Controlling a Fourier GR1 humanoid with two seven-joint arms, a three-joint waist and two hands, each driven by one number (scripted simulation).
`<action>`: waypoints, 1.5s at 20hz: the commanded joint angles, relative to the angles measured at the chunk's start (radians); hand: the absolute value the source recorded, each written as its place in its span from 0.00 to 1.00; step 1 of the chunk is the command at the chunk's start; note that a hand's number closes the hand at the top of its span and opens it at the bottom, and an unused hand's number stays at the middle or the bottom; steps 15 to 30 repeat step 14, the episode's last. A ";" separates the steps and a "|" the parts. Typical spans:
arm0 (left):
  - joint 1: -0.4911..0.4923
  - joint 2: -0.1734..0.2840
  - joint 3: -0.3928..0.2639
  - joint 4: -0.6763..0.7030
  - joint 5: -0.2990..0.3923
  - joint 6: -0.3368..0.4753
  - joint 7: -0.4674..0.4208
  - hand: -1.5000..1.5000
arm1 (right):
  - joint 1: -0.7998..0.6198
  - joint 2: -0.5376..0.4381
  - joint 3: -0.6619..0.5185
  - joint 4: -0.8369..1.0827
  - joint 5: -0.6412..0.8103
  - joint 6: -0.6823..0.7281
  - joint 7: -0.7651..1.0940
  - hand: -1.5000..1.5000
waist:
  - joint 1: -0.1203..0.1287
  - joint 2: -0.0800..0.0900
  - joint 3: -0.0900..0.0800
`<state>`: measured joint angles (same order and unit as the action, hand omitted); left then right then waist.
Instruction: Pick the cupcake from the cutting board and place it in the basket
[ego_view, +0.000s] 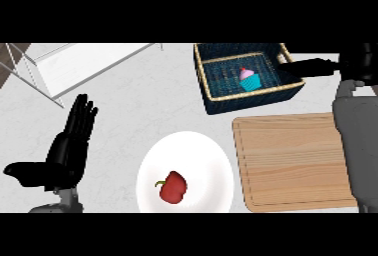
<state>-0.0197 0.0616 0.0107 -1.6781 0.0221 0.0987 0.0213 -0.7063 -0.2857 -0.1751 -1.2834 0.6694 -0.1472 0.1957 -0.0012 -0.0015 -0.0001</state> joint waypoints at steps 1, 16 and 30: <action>-0.027 0.002 0.016 0.025 0.009 -0.003 -0.004 0.50 | 0.004 -0.044 -0.063 -0.080 -0.034 0.020 0.086 0.00 | -0.003 0.000 0.000; 0.040 -0.014 -0.014 -0.047 -0.014 0.005 0.006 0.50 | 0.086 -0.243 -0.321 -0.141 -0.443 0.265 -0.025 0.00 | 0.003 0.000 0.000; 0.040 -0.014 -0.014 -0.047 -0.014 0.005 0.006 0.50 | 0.086 -0.243 -0.321 -0.141 -0.443 0.265 -0.025 0.00 | 0.003 0.000 0.000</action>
